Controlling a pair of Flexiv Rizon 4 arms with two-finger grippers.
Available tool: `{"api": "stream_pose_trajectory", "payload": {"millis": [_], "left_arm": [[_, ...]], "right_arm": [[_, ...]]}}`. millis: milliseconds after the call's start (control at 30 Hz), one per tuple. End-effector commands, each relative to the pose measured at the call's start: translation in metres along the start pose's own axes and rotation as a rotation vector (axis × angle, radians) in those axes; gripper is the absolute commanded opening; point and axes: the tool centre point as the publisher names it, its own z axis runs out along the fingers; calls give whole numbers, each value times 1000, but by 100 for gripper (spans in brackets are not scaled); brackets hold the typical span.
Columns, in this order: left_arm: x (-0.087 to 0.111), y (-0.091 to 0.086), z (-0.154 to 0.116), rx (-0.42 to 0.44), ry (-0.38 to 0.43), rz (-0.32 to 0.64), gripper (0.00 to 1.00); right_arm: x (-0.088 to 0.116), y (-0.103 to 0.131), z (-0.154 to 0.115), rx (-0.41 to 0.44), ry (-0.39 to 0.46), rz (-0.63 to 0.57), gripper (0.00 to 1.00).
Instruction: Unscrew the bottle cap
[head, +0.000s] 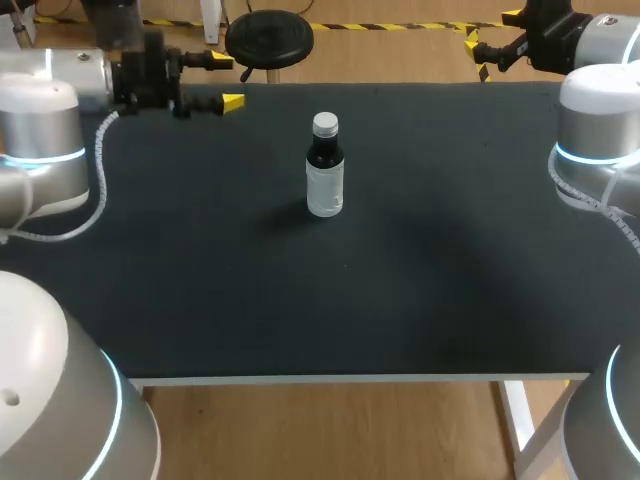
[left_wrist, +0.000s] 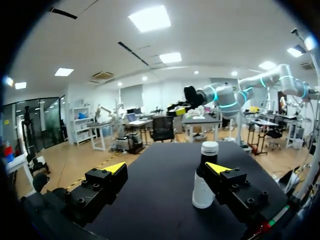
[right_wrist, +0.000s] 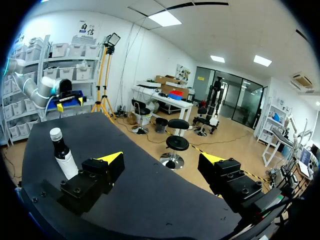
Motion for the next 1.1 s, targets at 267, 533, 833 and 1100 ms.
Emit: {"api": "stream_pose_trajectory", "payload": {"millis": [267, 533, 833, 1100], "left_arm": [[14, 22, 21, 187, 309, -17, 100], [33, 18, 43, 171, 373, -13, 100], [44, 27, 64, 162, 441, -53, 100], [61, 32, 84, 151, 487, -76, 100]], "right_arm": [[0, 0, 1, 1, -1, 0, 100], [0, 0, 1, 1, -1, 0, 100], [0, 0, 1, 1, -1, 0, 100], [0, 0, 1, 1, -1, 0, 100]]}}
